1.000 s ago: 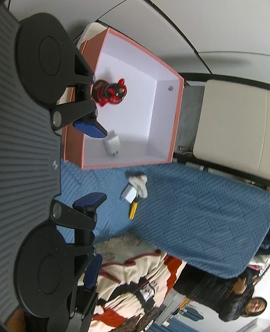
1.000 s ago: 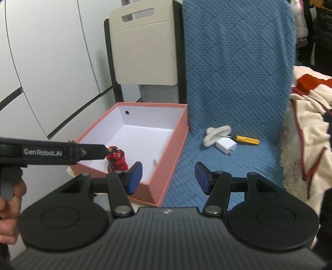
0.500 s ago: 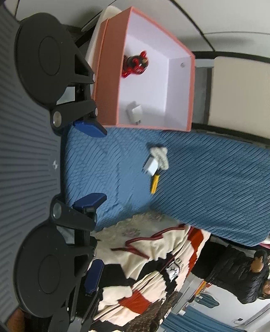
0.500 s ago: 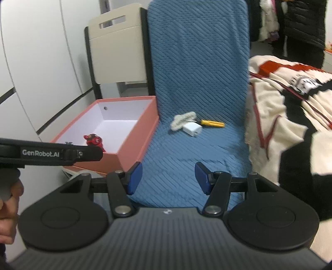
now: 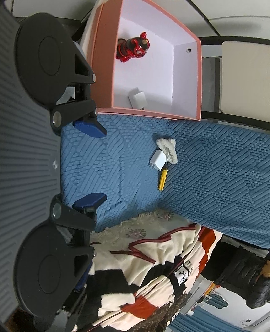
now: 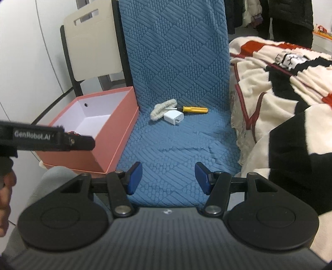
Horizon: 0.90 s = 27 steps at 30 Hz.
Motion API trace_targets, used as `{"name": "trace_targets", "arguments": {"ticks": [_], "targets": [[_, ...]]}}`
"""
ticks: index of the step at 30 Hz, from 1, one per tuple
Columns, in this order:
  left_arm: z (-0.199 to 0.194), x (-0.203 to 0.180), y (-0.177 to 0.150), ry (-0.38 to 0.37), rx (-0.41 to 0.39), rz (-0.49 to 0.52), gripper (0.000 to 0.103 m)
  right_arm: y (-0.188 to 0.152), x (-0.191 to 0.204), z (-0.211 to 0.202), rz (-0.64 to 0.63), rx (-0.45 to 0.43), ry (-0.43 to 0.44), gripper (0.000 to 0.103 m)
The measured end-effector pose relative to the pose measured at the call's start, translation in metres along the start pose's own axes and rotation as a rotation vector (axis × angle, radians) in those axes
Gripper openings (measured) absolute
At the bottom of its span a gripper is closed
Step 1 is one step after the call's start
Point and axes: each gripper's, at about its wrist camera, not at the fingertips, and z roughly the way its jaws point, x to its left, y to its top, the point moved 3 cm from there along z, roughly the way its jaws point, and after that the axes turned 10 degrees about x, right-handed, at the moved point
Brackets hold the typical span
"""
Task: Organize rigid objects
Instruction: 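Withdraw both tools from the box and move toward the white charger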
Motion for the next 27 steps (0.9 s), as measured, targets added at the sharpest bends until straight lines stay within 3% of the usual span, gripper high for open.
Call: {"name": "trace_targets", "arguments": {"ticks": [27], "targets": [[0.163,0.007,0.138,0.006,0.048,0.022,0.064,0.08,-0.03,0.143,-0.012,0.056,0.03,0.059]]}}
